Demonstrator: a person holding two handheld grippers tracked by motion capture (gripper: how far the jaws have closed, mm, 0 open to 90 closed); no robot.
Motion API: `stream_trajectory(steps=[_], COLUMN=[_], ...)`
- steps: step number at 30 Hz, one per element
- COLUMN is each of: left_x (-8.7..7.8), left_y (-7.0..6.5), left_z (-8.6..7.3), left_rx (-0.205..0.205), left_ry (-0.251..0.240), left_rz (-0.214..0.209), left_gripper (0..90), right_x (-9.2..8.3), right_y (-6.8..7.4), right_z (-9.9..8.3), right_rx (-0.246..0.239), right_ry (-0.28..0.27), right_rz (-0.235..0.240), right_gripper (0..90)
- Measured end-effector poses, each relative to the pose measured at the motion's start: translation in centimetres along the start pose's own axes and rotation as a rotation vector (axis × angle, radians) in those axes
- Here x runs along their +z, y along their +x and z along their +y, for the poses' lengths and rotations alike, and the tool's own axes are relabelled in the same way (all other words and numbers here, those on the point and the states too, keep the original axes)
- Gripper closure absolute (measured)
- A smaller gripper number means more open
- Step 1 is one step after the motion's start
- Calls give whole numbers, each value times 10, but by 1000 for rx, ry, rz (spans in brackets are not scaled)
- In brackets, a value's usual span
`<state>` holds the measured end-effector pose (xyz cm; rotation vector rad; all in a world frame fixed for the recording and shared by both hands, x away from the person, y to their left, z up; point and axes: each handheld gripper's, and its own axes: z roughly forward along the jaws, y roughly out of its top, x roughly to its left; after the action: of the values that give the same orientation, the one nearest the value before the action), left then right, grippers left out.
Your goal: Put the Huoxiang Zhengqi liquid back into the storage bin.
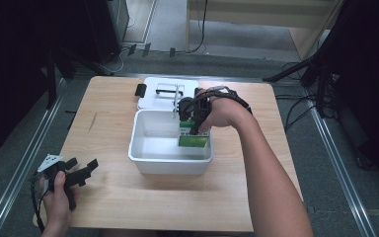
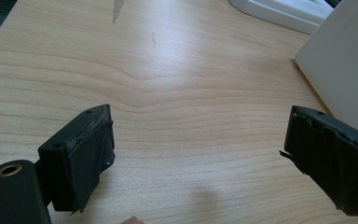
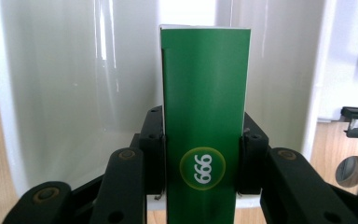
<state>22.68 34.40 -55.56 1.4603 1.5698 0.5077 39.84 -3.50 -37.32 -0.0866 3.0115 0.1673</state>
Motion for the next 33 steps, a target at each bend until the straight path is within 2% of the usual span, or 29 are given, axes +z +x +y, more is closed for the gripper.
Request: stream_trajectory(steps=[14,18,25,27,31,33], left_x=[0,0,0,0,0,0], left_y=[0,0,0,0,0,0], left_z=[0,0,0,0,0,0], left_rx=[-2,-2,0,1,1,0], left_ry=[-1,-1,0,-1,-2,-2], left_rz=[-2,-2,0,1,2,1], left_gripper=[92,92,92,92,92,92], right_x=[20,20,11,9,5,1], right_y=[-1,0,2,5,5,5], right_z=[1,2,1,-1,-3,-6], right_rx=[4,15,38,56,90,154], right_ry=[22,13,-14,-17,-36,-59], right_rz=[17,19,1,-12,-26,-26], right_gripper=[630,615,528,456,390,350])
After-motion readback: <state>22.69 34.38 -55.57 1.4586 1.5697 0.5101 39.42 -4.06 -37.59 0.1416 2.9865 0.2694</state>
